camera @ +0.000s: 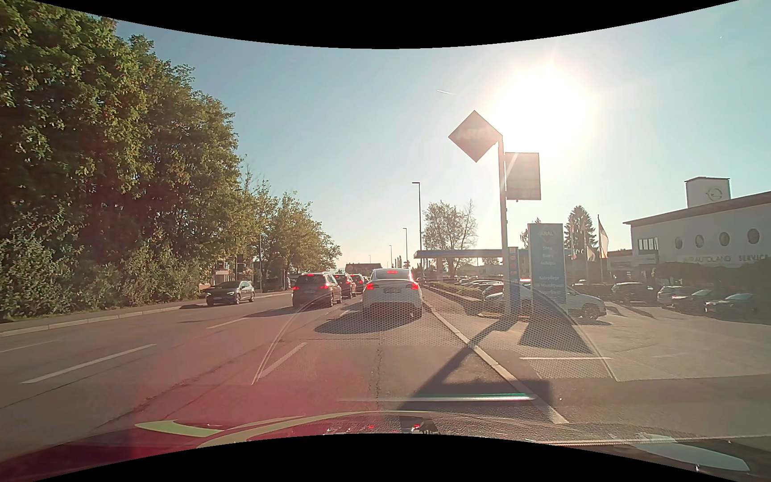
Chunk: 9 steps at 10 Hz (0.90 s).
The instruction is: Follow the waypoints while adhering to traffic rules and regulations
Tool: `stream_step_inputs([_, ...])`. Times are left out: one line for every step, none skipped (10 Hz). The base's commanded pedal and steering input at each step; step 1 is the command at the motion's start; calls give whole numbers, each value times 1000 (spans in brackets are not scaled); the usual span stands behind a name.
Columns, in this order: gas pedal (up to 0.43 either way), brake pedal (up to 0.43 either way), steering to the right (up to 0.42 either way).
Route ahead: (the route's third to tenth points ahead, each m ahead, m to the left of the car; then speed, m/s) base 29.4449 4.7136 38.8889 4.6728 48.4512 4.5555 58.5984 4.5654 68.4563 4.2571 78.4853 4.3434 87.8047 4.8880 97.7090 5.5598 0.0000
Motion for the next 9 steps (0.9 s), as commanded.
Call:
stream_step_inputs([0,268,-2])
stream_step_inputs([0,268,-2])
stream_step_inputs([0,268,-3])
stream_step_inputs([0,268,-2])
stream_step_inputs([0,268,-2])
stream_step_inputs([0,268,-2])
stream_step_inputs([0,268,-2])
stream_step_inputs([0,268,-2])
stream_step_inputs([0,268,-2])
